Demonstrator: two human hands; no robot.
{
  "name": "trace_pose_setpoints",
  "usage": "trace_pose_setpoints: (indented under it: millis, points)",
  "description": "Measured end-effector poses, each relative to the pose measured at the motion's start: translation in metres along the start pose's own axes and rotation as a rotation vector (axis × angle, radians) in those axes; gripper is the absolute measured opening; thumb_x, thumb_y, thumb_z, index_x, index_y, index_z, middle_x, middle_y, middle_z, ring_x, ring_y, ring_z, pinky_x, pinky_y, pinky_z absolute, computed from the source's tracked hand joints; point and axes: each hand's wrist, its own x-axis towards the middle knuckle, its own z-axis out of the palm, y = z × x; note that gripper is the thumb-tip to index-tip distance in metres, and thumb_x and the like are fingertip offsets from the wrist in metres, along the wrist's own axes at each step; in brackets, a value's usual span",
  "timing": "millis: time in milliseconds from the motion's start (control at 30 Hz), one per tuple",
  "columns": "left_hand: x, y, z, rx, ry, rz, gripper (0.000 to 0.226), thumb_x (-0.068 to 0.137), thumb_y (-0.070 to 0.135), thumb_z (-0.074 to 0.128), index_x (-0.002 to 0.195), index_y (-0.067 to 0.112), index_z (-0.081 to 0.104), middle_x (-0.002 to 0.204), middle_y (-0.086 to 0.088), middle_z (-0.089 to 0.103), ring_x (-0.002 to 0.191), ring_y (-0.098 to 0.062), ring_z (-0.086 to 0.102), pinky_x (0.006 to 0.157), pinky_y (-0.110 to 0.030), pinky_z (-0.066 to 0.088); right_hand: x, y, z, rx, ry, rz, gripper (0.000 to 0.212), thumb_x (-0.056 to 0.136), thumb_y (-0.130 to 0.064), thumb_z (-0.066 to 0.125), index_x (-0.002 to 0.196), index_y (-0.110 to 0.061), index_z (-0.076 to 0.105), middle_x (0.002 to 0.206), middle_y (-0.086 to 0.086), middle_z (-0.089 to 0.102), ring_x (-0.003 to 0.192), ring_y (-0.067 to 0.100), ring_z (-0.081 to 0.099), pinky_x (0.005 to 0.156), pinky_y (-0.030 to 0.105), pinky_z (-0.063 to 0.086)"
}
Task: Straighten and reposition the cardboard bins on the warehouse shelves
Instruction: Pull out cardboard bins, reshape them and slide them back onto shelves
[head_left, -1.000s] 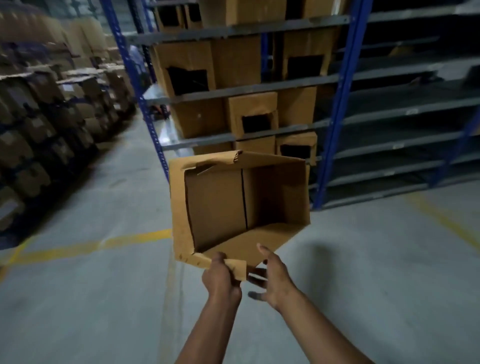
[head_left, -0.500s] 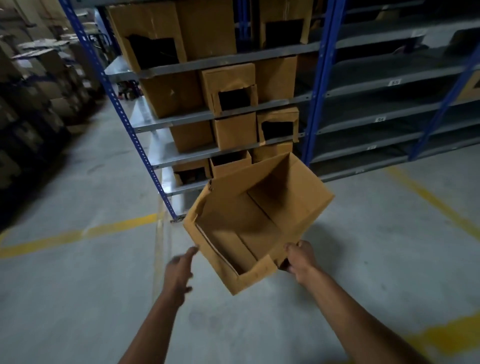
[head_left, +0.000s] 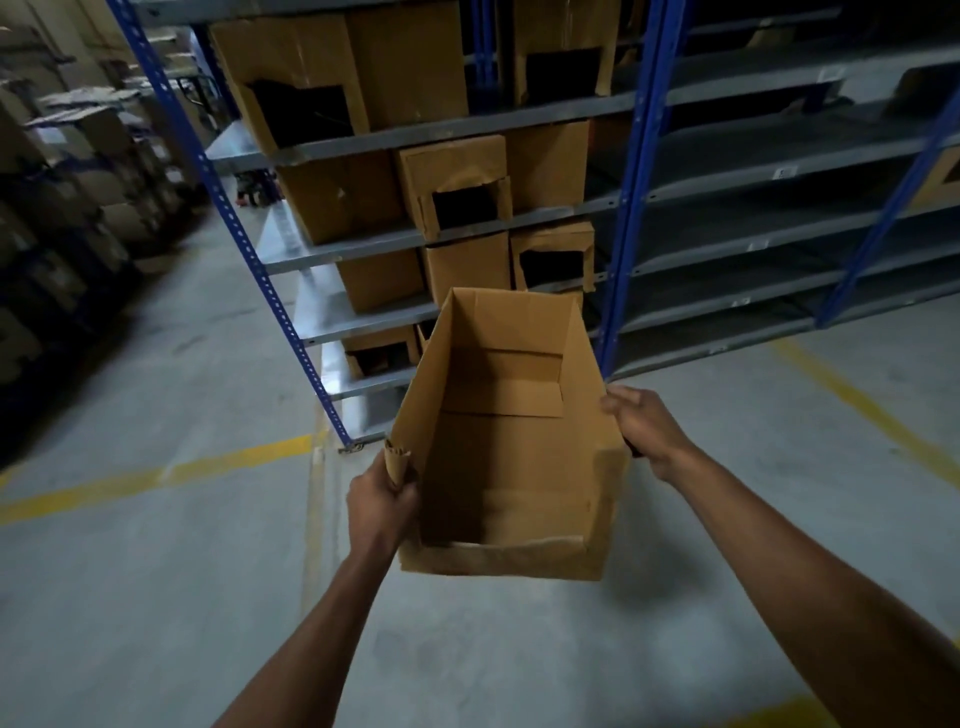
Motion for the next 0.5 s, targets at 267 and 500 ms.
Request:
trace_pose_setpoints:
  millis: [267,500]
  points:
    - [0.062,0.055,-0.044,-0.111,0.303,0.039,0.029,0.071,0.028,0.048,0.081,0.009,0.068,0.077,-0.015,0.069,0.075,-0.039,0.066,0.066,-0.046,0.054,-0.013,-0.066,0.033,-0.025,-0.132,-0.361,0.072,0.092,-0.063,0.066,0.153,-0.044,0.034,0.139,-0.018,0.054,0.125,0.012,0.055,0.104,0.040,0.042]
    - [0.088,0.144,-0.105,-0.150,0.470,0.179,0.023,0.075,0.026,0.052,0.084,0.016,0.071,0.076,-0.007,0.070,0.072,-0.030,0.067,0.066,-0.043,0.057,0.014,-0.167,0.021,-0.145,0.070,-0.687,0.074,0.098,-0.053,0.063,0.159,-0.036,0.026,0.137,-0.013,0.054,0.125,0.014,0.055,0.095,0.027,0.040]
